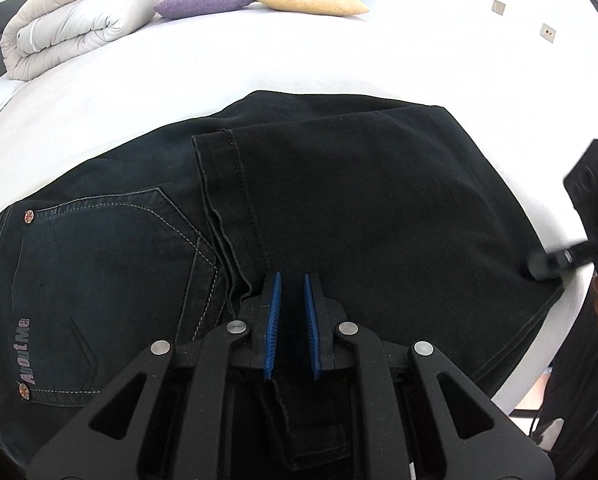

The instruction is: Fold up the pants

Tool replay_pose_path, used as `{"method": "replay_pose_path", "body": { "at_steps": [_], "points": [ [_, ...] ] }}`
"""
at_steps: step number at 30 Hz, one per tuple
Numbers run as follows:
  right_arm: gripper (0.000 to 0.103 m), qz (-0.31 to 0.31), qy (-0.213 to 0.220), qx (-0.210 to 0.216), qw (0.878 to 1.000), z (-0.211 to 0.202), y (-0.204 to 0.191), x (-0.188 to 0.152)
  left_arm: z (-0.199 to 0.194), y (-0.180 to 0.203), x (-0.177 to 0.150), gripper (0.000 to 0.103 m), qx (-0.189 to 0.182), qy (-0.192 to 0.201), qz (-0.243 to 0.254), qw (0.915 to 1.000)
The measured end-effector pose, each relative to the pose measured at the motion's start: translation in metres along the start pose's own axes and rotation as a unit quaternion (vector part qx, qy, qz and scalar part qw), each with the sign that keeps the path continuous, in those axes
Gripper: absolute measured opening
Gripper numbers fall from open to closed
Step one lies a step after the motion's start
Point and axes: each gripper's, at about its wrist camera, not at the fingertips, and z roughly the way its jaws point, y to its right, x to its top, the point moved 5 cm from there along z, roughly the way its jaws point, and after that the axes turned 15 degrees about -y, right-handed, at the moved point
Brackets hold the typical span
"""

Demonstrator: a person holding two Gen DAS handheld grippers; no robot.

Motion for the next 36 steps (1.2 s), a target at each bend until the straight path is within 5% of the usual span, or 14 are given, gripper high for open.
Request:
{"method": "replay_pose_path", "body": {
  "at_steps": [8,11,17,18,19,21,25,28,29,30,32,36],
  "points": [
    [0.0,-0.006,0.032,-0.033,0.999,0.01,0.001,-0.014,-0.011,-0.003,-0.01,0.011,-0.016,0.017,-0.016,0.9996],
    [0.0,-0.01,0.043,-0.037,0.998,0.01,0.002,-0.014,-0.025,-0.01,-0.017,0.012,-0.059,0.024,-0.052,0.9966],
    [0.0,-0.012,0.051,-0.037,0.998,0.01,0.002,-0.015,-0.086,-0.045,-0.071,0.014,-0.137,0.097,-0.152,0.9739],
    [0.0,-0.012,0.052,-0.035,0.998,0.01,0.001,-0.015,-0.096,-0.06,-0.087,0.027,-0.155,0.111,-0.187,0.9637],
    [0.0,-0.011,0.053,-0.032,0.998,0.011,0.002,-0.014,-0.105,-0.075,-0.102,0.059,-0.173,0.126,-0.221,0.9515],
    [0.0,-0.004,0.056,-0.023,0.998,0.011,0.003,-0.014,-0.125,-0.103,-0.128,0.091,-0.186,0.168,-0.28,0.9268],
    [0.0,0.002,0.061,-0.023,0.998,0.012,0.002,-0.013,-0.135,-0.163,-0.179,0.091,-0.252,0.207,-0.401,0.8563],
    [0.0,0.007,0.062,-0.024,0.998,0.012,0.002,-0.011,-0.121,-0.195,-0.205,0.091,-0.334,0.213,-0.483,0.7807],
    [0.0,0.008,0.062,-0.026,0.998,0.012,0.002,-0.012,-0.117,-0.198,-0.209,0.091,-0.349,0.21,-0.494,0.7678],
    [0.0,0.009,0.063,-0.027,0.998,0.012,0.001,-0.012,-0.114,-0.2,-0.211,0.091,-0.358,0.207,-0.5,0.7614],
    [0.0,0.011,0.064,-0.029,0.998,0.012,0.002,-0.011,-0.112,-0.2,-0.211,0.091,-0.352,0.198,-0.498,0.7671],
    [0.0,0.012,0.064,-0.031,0.997,0.012,0.001,-0.011,-0.109,-0.205,-0.213,0.091,-0.361,0.197,-0.503,0.7603]
  ]
}}
